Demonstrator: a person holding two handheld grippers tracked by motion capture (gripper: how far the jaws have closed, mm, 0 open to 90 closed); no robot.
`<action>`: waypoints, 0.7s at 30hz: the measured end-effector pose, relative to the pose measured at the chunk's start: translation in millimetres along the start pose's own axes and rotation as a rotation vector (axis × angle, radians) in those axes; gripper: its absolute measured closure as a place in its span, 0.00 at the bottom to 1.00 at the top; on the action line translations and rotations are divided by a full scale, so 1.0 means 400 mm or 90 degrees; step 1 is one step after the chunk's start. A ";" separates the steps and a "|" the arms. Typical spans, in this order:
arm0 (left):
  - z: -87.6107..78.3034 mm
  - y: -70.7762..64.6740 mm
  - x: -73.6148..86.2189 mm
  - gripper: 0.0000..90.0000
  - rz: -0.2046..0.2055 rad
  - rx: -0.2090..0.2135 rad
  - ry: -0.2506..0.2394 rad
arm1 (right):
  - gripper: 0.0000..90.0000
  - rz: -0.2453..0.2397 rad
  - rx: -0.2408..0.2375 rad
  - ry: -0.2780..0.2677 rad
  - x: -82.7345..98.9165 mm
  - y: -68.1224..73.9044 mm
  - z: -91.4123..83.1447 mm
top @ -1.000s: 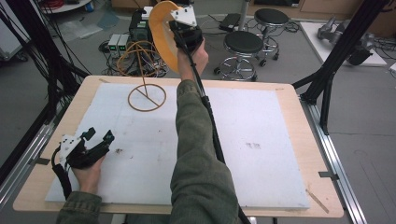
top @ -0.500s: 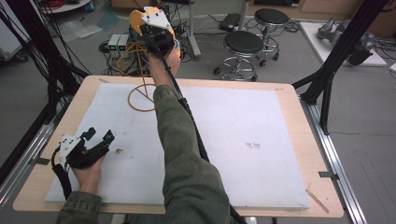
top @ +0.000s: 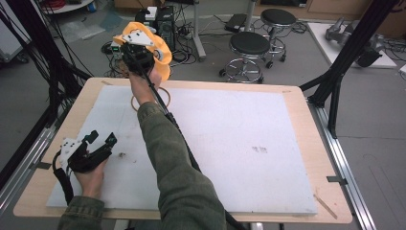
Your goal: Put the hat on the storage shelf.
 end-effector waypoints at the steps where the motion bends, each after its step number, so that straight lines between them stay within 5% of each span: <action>1: 0.000 0.000 0.000 0.32 0.001 0.000 0.000 | 0.95 0.000 0.000 0.000 0.000 0.000 0.000; 9: 0.004 0.003 0.000 0.32 -0.006 0.000 -0.003 | 0.94 -0.006 -0.035 0.015 0.056 0.037 0.031; 21: 0.009 0.005 0.000 0.32 -0.012 -0.001 -0.004 | 0.93 -0.015 -0.043 0.055 0.123 0.073 0.064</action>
Point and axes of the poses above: each handheld gripper's, and its own axes: z roughly forward along the jaws, x roughly out of its underside, y roughly to its left, the point moved 2 cm from there along z, roughly forward along the jaws, and after that the axes turned 2 degrees about y, right-handed, at the moved point
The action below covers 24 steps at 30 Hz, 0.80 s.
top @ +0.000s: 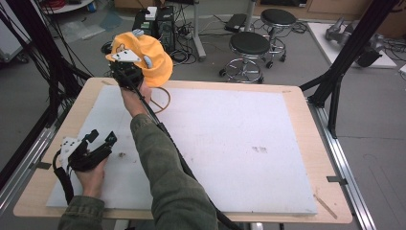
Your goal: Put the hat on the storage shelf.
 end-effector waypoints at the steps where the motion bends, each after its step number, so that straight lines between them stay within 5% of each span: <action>1: 0.000 0.001 -0.001 0.32 -0.002 -0.001 -0.001 | 0.93 -0.004 0.003 0.006 0.005 0.002 0.004; 12: 0.004 -0.001 0.001 0.32 0.001 0.005 0.003 | 0.86 -0.025 0.012 0.030 0.019 0.019 0.014; 15: 0.004 -0.002 0.000 0.33 0.002 0.007 0.002 | 0.78 -0.028 0.012 0.029 0.020 0.022 0.014; 17: 0.004 -0.002 0.000 0.33 0.001 0.007 0.002 | 0.62 -0.031 0.004 0.024 0.020 0.030 0.013; 24: 0.008 0.001 0.001 0.33 -0.002 0.004 0.002 | 0.50 -0.038 -0.006 0.023 0.022 0.046 0.012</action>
Point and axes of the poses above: each handheld gripper's, and its own axes: z roughly forward along the jaws, x roughly out of its underside, y roughly to its left, the point moved 2 cm from there along z, roughly forward along the jaws, and after that the axes turned 2 degrees about y, right-handed, at the moved point
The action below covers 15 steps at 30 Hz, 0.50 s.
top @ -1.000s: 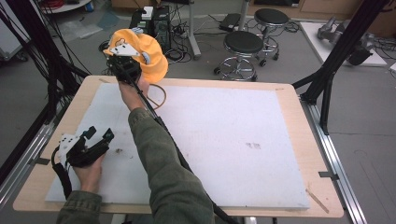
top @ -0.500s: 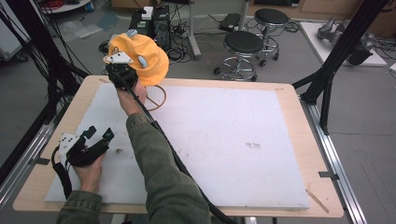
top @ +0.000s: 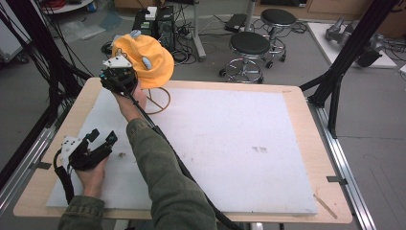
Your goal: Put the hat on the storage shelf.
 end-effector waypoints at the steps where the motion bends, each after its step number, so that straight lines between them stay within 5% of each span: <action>1: 0.000 0.000 0.000 0.33 0.001 0.001 0.001 | 0.47 -0.003 -0.004 -0.005 -0.002 0.001 -0.002; 15: 0.002 -0.004 0.000 0.33 0.001 0.007 0.001 | 0.25 -0.013 -0.003 -0.050 -0.030 -0.002 -0.031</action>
Point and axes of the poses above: each handheld gripper's, and its own axes: z roughly forward along the jaws, x roughly out of its underside, y roughly to its left, the point moved 2 cm from there along z, roughly forward along the jaws, and after that the axes turned 2 degrees about y, right-handed, at the moved point
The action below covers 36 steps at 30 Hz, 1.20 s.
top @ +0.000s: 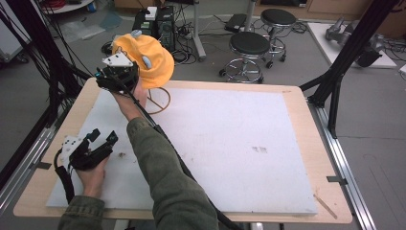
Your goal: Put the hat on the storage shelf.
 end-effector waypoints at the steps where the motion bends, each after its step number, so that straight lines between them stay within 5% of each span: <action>1: 0.000 0.000 0.000 0.33 0.000 0.000 -0.001 | 0.23 0.005 -0.005 -0.004 -0.003 0.001 -0.003; 14: 0.001 -0.005 0.000 0.33 0.000 0.005 0.001 | 0.14 0.043 -0.040 -0.063 -0.046 -0.022 -0.062; 36: -0.002 -0.010 -0.001 0.33 0.004 0.012 0.005 | 0.14 0.092 -0.060 -0.150 -0.064 -0.152 -0.266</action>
Point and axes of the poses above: each handheld gripper's, and its own axes: z roughly forward along the jaws, x roughly out of its underside, y roughly to its left, the point moved 2 cm from there along z, roughly forward along the jaws, and after that the axes turned 2 degrees about y, right-handed, at the moved point
